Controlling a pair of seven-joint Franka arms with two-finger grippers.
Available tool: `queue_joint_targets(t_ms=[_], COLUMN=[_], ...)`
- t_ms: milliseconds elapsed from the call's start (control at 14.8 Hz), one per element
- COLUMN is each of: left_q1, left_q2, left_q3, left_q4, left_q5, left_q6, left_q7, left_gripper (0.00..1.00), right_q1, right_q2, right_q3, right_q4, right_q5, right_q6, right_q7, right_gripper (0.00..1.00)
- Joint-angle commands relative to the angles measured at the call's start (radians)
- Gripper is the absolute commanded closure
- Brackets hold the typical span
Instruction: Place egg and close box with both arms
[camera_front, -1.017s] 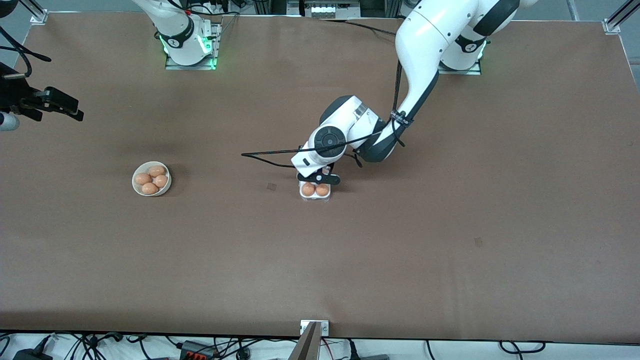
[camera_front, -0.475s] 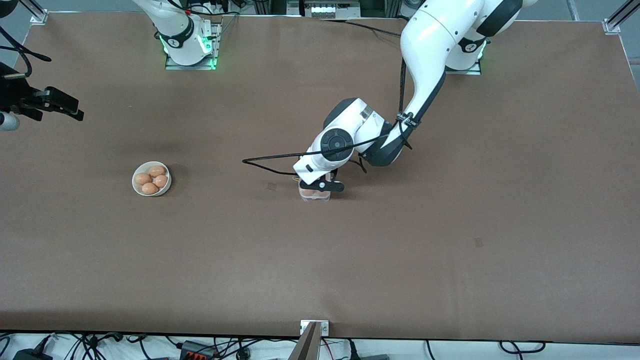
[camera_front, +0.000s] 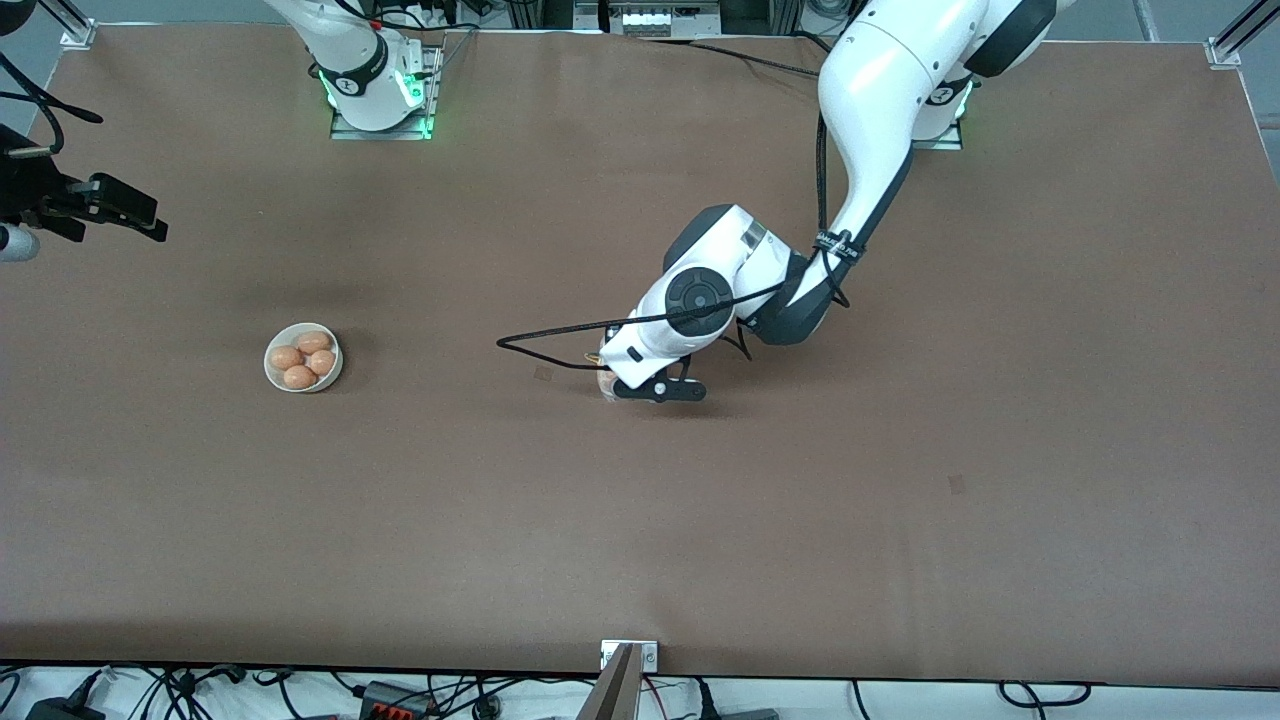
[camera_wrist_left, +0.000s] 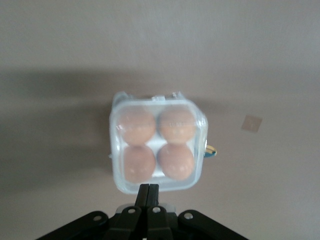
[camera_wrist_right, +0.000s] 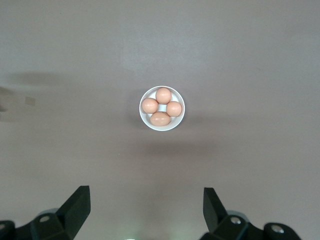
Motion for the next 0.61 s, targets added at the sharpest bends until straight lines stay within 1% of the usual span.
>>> queue_joint_targets(t_ms=[0, 68, 136, 203, 271, 339, 407, 475, 542], left_q1=[0.018, 0.038, 0.068, 0.116, 0.15, 0.161, 0.173, 0.187, 0.202], left_q2=[-0.039, -0.06, -0.091, -0.123, -0.144, -0.166, -0.183, -0.2, -0.215], left_q3=[0.039, 0.045, 0.046, 0.036, 0.031, 0.033, 0.033, 0.036, 0.037], left_q4=[0.019, 0.019, 0.019, 0.012, 0.005, 0.005, 0.003, 0.002, 0.0], left_q5=[0.023, 0.024, 0.026, 0.026, 0.024, 0.023, 0.024, 0.026, 0.027], left_q6=[-0.057, -0.08, -0.11, -0.138, -0.167, -0.201, -0.237, -0.27, -0.288], left_q7=[-0.005, 0.002, 0.011, 0.053, 0.111, 0.158, 0.174, 0.179, 0.185], left_gripper=[0.85, 0.79, 0.62, 0.5, 0.44, 0.43, 0.32, 0.28, 0.11], right_q1=[0.0, 0.001, 0.001, 0.0, 0.0, -0.002, -0.002, 0.0, 0.0], right_q2=[-0.004, -0.006, -0.008, -0.006, -0.004, -0.004, -0.004, -0.004, -0.004], right_q3=[0.004, 0.006, 0.006, 0.004, 0.004, 0.004, 0.004, 0.004, 0.004], right_q4=[0.0, 0.0, -0.002, -0.002, 0.0, 0.0, 0.0, 0.0, 0.0], right_q5=[-0.003, -0.004, -0.003, -0.003, -0.003, -0.003, -0.003, -0.003, -0.003], right_q6=[-0.009, -0.011, -0.012, -0.011, -0.008, -0.005, -0.008, -0.009, -0.011], right_q7=[0.018, 0.018, 0.018, 0.019, 0.021, 0.024, 0.025, 0.025, 0.025], right_gripper=[0.0, 0.0, 0.0, 0.0, 0.0, 0.0, 0.0, 0.0, 0.0])
